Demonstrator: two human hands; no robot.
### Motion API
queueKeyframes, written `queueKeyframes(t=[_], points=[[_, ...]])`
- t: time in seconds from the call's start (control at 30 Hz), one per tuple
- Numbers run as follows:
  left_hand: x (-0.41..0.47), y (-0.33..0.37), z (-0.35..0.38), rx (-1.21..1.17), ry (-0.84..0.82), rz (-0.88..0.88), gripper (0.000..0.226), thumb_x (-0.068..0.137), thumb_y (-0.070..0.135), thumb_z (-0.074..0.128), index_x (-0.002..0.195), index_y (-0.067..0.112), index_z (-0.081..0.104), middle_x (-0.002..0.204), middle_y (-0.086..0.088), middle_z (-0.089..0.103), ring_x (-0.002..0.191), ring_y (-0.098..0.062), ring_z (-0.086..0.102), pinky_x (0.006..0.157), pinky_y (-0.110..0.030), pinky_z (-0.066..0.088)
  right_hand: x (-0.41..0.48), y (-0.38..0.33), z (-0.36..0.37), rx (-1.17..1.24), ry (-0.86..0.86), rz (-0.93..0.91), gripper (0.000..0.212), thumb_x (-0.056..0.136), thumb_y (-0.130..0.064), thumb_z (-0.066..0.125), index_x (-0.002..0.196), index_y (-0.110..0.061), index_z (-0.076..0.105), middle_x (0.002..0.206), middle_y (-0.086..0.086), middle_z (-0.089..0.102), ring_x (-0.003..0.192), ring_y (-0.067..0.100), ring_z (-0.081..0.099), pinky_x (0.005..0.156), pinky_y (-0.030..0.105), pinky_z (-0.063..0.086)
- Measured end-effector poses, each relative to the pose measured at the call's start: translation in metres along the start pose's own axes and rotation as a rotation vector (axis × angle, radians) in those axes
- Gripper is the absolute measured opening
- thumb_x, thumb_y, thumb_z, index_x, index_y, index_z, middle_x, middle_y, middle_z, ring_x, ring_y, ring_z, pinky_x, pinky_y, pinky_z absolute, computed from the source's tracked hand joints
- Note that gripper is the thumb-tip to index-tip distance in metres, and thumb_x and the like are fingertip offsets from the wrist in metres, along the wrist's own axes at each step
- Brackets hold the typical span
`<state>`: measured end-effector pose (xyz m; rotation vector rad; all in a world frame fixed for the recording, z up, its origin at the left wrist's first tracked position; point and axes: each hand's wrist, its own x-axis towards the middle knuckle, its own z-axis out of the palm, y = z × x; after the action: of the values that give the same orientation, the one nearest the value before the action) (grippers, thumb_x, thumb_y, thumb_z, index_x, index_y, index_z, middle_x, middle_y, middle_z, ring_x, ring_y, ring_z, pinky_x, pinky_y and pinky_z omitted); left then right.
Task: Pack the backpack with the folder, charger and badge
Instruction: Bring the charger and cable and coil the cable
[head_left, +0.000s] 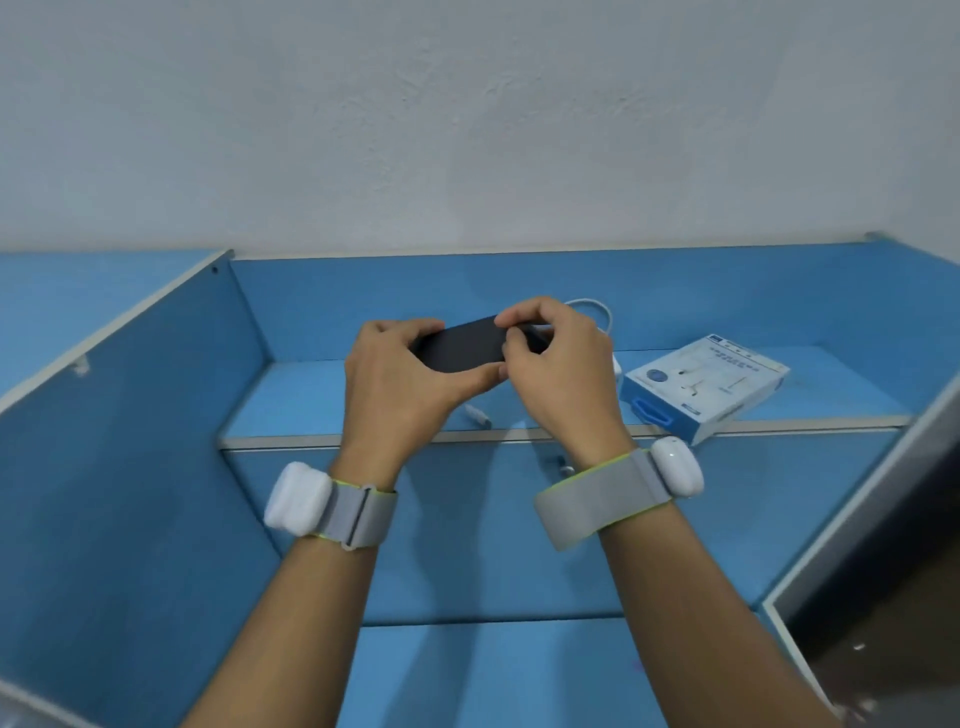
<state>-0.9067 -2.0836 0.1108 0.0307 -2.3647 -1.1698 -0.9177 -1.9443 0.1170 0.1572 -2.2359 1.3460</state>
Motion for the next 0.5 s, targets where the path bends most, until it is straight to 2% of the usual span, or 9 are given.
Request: queueKeyframes(t=[0.1,0.23,0.4,0.5], points=[[-0.011,0.031,0.035,-0.039,-0.012,0.013,0.082,0.051,0.063,0.085,0.119,0.021,0.067,0.115,0.003,0.057,0.106,-0.01,0.057,0.091,-0.021,0.045,0.008,0.02,-0.041,-0.036,0.022,0.013,0.021,0.085,-0.01,0.058,0.085,-0.028,0.069,0.086,-0.018,0.066,0.089,0.003,0.062,0.087,0.026,0.049],[-0.027,0.081,0.098,-0.069,-0.058,0.065,0.072,0.058,0.055,0.085,0.117,0.017,0.068,0.115,0.0,0.06,0.111,-0.014,0.055,0.089,-0.019,0.038,0.024,0.057,-0.104,-0.101,0.041,0.052,0.03,0.084,-0.004,0.052,0.08,-0.028,0.069,0.083,-0.015,0.067,0.095,0.012,0.065,0.09,0.027,0.048],[-0.032,0.112,0.164,0.01,-0.093,0.042,0.071,0.057,0.068,0.069,0.11,0.021,0.071,0.111,-0.005,0.069,0.109,-0.028,0.059,0.094,-0.039,0.045,0.05,0.102,-0.15,-0.202,-0.044,0.112,0.032,0.085,-0.002,0.047,0.089,-0.022,0.072,0.095,-0.005,0.071,0.104,0.017,0.063,0.095,0.027,0.046],[-0.04,0.123,0.196,0.185,-0.079,0.001,0.057,0.065,0.07,0.064,0.104,0.029,0.07,0.11,0.0,0.066,0.109,-0.03,0.05,0.088,-0.04,0.034,0.057,0.131,-0.164,-0.188,-0.08,0.134,0.03,0.088,-0.002,0.046,0.096,-0.018,0.071,0.103,-0.002,0.072,0.105,0.017,0.063,0.094,0.025,0.046]])
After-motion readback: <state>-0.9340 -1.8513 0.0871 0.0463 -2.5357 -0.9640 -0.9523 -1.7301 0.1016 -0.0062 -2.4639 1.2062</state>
